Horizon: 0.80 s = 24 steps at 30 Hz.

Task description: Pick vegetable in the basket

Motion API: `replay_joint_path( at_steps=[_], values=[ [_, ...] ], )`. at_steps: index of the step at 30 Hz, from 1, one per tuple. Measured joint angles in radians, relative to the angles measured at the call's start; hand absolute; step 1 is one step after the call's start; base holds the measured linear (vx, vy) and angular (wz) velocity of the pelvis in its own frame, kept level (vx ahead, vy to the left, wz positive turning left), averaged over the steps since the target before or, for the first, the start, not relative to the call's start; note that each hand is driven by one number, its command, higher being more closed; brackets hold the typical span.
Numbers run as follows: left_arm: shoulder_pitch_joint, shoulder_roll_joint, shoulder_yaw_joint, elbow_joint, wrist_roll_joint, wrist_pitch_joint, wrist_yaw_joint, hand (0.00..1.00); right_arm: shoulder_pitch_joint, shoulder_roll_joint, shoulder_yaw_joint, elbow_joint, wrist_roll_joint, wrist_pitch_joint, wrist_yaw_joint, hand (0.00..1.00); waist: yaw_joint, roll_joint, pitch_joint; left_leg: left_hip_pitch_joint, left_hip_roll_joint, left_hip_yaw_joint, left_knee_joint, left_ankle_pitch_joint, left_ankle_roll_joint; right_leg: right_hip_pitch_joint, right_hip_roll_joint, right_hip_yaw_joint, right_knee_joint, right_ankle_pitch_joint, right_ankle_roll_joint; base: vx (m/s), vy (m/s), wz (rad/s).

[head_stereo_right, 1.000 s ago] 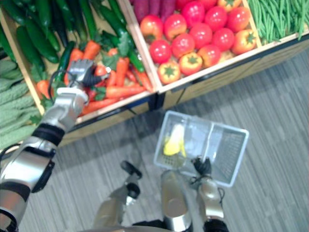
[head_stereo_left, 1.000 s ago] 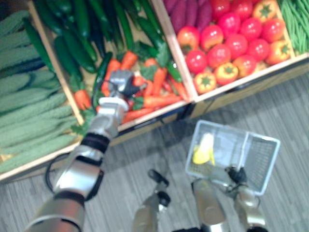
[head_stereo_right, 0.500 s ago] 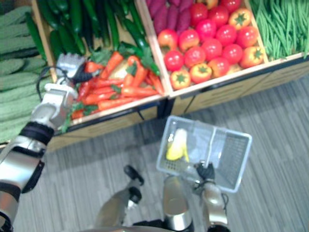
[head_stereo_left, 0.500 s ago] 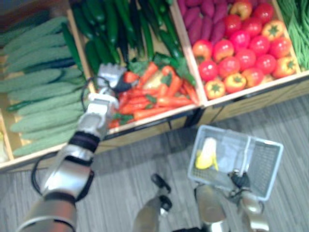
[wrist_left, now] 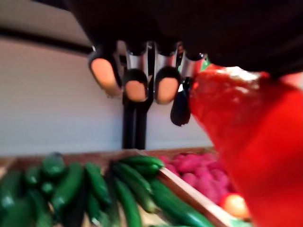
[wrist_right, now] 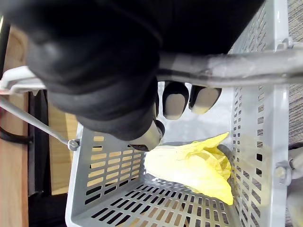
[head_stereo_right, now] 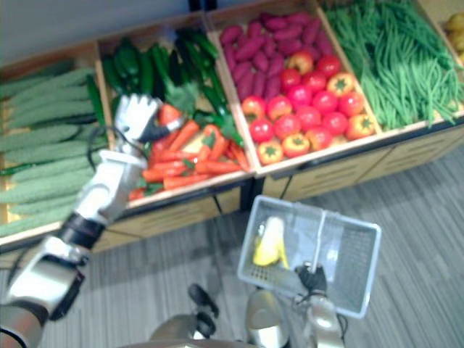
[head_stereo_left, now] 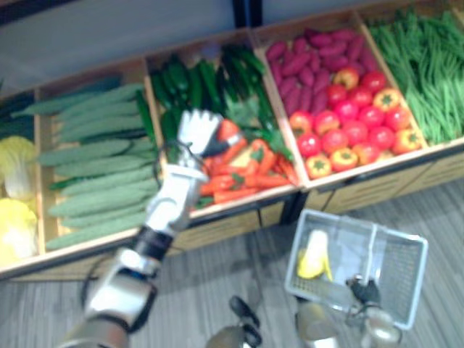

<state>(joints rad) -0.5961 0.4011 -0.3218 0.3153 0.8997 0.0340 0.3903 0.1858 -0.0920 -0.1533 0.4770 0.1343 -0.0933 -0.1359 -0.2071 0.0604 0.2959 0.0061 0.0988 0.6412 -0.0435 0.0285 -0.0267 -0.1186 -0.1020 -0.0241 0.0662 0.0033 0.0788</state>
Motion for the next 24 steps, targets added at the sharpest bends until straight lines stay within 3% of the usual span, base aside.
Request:
replay_joint_path(
  at_steps=[1, 2, 3, 4, 5, 7, 8, 9, 10, 11, 12, 13, 16, 17, 19, 21, 22, 24],
  values=[
    [0.094, -0.047, 0.022, -0.032, -0.041, -0.004, -0.001, 1.00, -0.024, -0.007, 0.002, -0.001, 0.000, 0.009, -0.011, 1.00, 0.020, -0.002, -0.001, 0.009, 0.014, 0.062, 0.054, -0.033, 0.007, -0.030, -0.064, -0.178, 0.095, -0.072, -0.082, -0.03, 0.005, -0.91],
    [0.154, -0.064, 0.038, -0.058, -0.073, -0.011, -0.001, 1.00, -0.044, -0.009, 0.002, -0.001, -0.002, 0.012, -0.024, 1.00, 0.027, -0.002, -0.002, 0.015, 0.026, 0.096, 0.083, -0.054, 0.015, -0.038, -0.114, -0.296, 0.145, -0.096, -0.122, -0.03, 0.036, -1.54],
    [0.271, -0.091, 0.065, -0.113, -0.118, -0.029, -0.003, 1.00, -0.082, -0.026, 0.008, -0.002, -0.022, 0.020, -0.032, 1.00, 0.038, -0.003, -0.006, 0.029, 0.056, 0.169, 0.136, -0.101, 0.017, -0.035, -0.234, -0.545, 0.261, -0.120, -0.171, 0.00, 0.033, -1.45],
    [0.324, -0.103, 0.076, -0.137, -0.143, -0.038, -0.006, 1.00, -0.094, -0.030, 0.017, -0.002, -0.040, 0.025, -0.031, 1.00, 0.053, -0.012, -0.010, 0.038, 0.067, 0.203, 0.164, -0.125, 0.015, -0.035, -0.288, -0.650, 0.312, -0.129, -0.185, 0.08, -0.045, -1.92],
    [0.411, -0.128, 0.095, -0.172, -0.182, -0.047, -0.011, 1.00, -0.105, -0.021, 0.039, -0.003, -0.064, 0.031, -0.027, 1.00, 0.083, -0.029, -0.021, 0.047, 0.105, 0.274, 0.241, -0.162, -0.015, -0.026, -0.325, -0.739, 0.336, -0.108, -0.152, 0.12, -0.123, -1.64],
    [0.511, -0.186, 0.103, -0.172, -0.229, -0.051, -0.050, 1.00, -0.098, 0.006, 0.059, -0.048, -0.097, 0.050, -0.014, 1.00, 0.085, -0.006, -0.023, 0.057, 0.236, 0.340, 0.409, -0.220, -0.038, -0.036, -0.234, -0.688, 0.309, -0.100, -0.096, 0.19, -0.229, -1.66],
    [0.559, -0.218, 0.102, -0.146, -0.242, -0.070, -0.075, 1.00, -0.083, 0.014, 0.084, -0.074, -0.102, 0.069, -0.006, 1.00, 0.090, -0.007, -0.024, 0.068, 0.322, 0.348, 0.545, -0.227, -0.023, -0.038, -0.180, -0.628, 0.300, -0.119, -0.079, 0.19, -0.257, -1.48],
    [0.579, -0.233, 0.097, -0.129, -0.260, -0.074, -0.088, 1.00, -0.073, 0.014, 0.095, -0.084, -0.108, 0.073, -0.003, 1.00, 0.095, -0.005, -0.026, 0.067, 0.367, 0.319, 0.611, -0.223, 0.013, -0.034, -0.153, -0.599, 0.300, -0.129, -0.089, 0.18, -0.269, -1.85],
    [0.615, -0.265, 0.087, -0.086, -0.271, -0.077, -0.108, 1.00, -0.053, 0.012, 0.112, -0.114, -0.119, 0.083, 0.009, 1.00, 0.107, 0.000, -0.029, 0.045, 0.436, 0.207, 0.743, -0.188, 0.113, -0.030, -0.091, -0.529, 0.299, -0.151, -0.106, 0.13, -0.217, -1.59],
    [0.631, -0.279, 0.084, -0.064, -0.276, -0.080, -0.118, 1.00, -0.039, 0.011, 0.125, -0.131, -0.123, 0.086, 0.014, 1.00, 0.109, 0.005, -0.033, 0.009, 0.455, 0.116, 0.803, -0.161, 0.144, -0.027, -0.058, -0.497, 0.290, -0.155, -0.113, 0.19, -0.214, -2.02],
    [0.647, -0.297, 0.062, -0.013, -0.309, -0.086, -0.130, 1.00, -0.020, 0.002, 0.155, -0.160, -0.133, 0.091, 0.016, 1.00, 0.114, 0.015, -0.042, -0.053, 0.417, -0.098, 0.863, -0.190, 0.075, -0.031, -0.015, -0.430, 0.276, -0.160, -0.117, 0.15, -0.100, -2.00],
    [0.647, -0.306, 0.043, 0.031, -0.310, -0.096, -0.140, 1.00, -0.015, -0.014, 0.181, -0.167, -0.135, 0.092, 0.018, 1.00, 0.119, 0.012, -0.042, -0.092, 0.335, -0.242, 0.876, -0.250, 0.016, -0.043, 0.013, -0.357, 0.270, -0.159, -0.127, 0.20, -0.061, -2.01],
    [0.657, -0.324, 0.013, 0.071, -0.328, -0.100, -0.139, 1.00, 0.011, -0.021, 0.244, -0.197, -0.135, 0.108, 0.037, 1.00, 0.135, 0.003, -0.044, -0.127, 0.187, -0.405, 0.775, -0.353, -0.026, -0.025, 0.090, -0.203, 0.233, -0.144, -0.146, 0.21, -0.023, -1.83],
    [0.661, -0.325, 0.011, 0.071, -0.338, -0.105, -0.138, 1.00, 0.012, -0.021, 0.261, -0.199, -0.135, 0.108, 0.043, 1.00, 0.138, 0.000, -0.046, -0.126, 0.155, -0.438, 0.722, -0.358, -0.033, -0.024, 0.107, -0.160, 0.227, -0.135, -0.151, 0.21, 0.019, -1.83],
    [0.669, -0.328, 0.011, 0.072, -0.347, -0.111, -0.133, 1.00, 0.004, -0.031, 0.338, -0.199, -0.137, 0.108, 0.062, 1.00, 0.173, 0.000, -0.047, -0.129, 0.024, -0.644, 0.561, -0.369, -0.039, -0.021, 0.161, 0.000, 0.175, -0.084, -0.138, 0.18, 0.072, -2.26],
    [0.668, -0.328, 0.005, 0.073, -0.347, -0.112, -0.129, 1.00, -0.013, -0.034, 0.383, -0.199, -0.138, 0.109, 0.079, 1.00, 0.185, 0.004, -0.050, -0.124, -0.044, -0.768, 0.466, -0.351, -0.032, -0.018, 0.193, 0.117, 0.140, -0.049, -0.119, 0.16, 0.123, -2.10],
    [0.663, -0.330, -0.009, 0.075, -0.347, -0.112, -0.128, 1.00, -0.023, -0.033, 0.400, -0.199, -0.137, 0.109, 0.092, 1.00, 0.180, 0.015, -0.057, -0.125, -0.045, -0.779, 0.412, -0.285, -0.026, -0.017, 0.215, 0.168, 0.127, -0.033, -0.101, 0.16, 0.155, -1.75],
    [0.635, -0.332, -0.036, 0.107, -0.349, -0.114, -0.129, 1.00, -0.025, -0.015, 0.410, -0.212, -0.135, 0.111, 0.105, 1.00, 0.179, -0.013, -0.069, -0.082, -0.045, -0.675, 0.357, -0.273, -0.004, -0.015, 0.204, 0.245, 0.096, -0.014, -0.071, 0.14, 0.209, -1.27]
  ],
)
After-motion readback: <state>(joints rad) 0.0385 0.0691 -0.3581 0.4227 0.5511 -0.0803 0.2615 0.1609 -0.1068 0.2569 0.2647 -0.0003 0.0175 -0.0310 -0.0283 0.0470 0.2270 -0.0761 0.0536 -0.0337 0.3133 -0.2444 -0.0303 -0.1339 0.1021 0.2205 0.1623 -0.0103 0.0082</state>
